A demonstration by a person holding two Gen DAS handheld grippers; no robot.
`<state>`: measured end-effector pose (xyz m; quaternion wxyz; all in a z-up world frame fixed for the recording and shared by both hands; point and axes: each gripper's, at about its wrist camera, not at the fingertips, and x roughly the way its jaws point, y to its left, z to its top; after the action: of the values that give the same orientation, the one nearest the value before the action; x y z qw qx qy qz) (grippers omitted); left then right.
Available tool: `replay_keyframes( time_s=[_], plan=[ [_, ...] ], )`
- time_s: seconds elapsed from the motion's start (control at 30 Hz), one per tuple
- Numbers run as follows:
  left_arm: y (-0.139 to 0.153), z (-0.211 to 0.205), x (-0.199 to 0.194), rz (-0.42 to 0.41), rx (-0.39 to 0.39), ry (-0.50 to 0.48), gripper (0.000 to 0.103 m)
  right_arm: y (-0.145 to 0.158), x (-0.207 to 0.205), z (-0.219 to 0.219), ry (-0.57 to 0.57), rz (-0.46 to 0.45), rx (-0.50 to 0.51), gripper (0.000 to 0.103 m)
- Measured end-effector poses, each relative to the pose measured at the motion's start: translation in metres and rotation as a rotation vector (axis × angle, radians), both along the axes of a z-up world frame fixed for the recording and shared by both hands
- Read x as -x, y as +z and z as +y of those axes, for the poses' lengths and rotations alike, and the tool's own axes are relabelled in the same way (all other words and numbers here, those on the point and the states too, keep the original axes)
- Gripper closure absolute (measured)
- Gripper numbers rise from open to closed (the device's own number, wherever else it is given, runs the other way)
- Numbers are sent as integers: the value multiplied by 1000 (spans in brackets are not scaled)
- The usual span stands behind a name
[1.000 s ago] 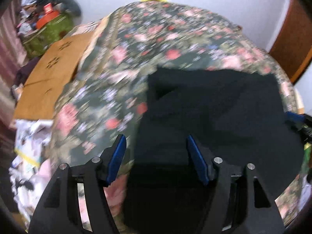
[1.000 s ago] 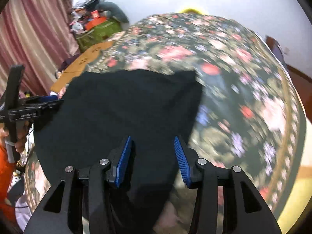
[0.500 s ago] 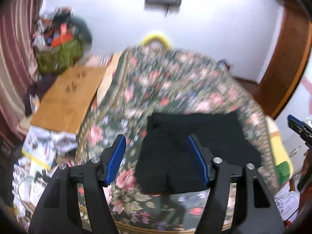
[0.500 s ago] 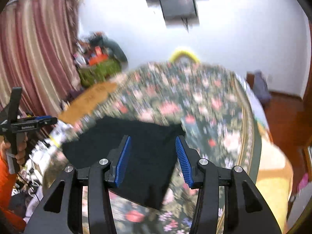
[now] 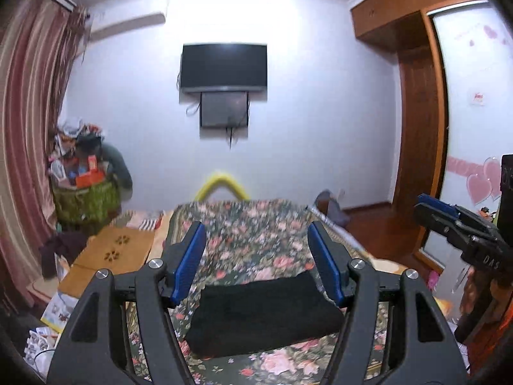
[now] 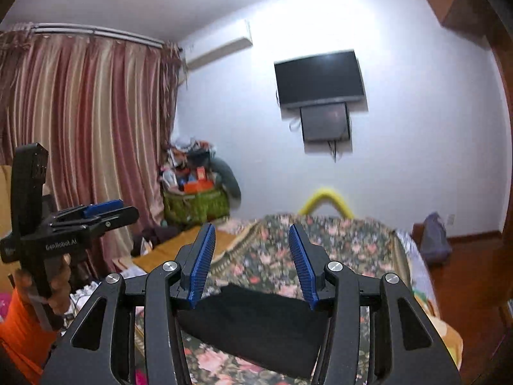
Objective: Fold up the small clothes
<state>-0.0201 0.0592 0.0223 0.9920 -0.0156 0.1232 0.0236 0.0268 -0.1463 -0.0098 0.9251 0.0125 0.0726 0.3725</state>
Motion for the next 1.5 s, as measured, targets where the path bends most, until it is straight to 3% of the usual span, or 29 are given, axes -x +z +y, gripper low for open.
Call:
replay_keyframes(
  time_s=[0.17,0.33,1.5],
  plan=[
    [-1,-10,18,-48,3,1,13,-2,18,4,-39,-34,0,22],
    [-6,-13,25,-50,6,16,3,-4,22,7,-81,-54,22,0],
    [-23,-18,14,-5,0,21,0,-13,21,0,-115,21,40,0]
  ],
)
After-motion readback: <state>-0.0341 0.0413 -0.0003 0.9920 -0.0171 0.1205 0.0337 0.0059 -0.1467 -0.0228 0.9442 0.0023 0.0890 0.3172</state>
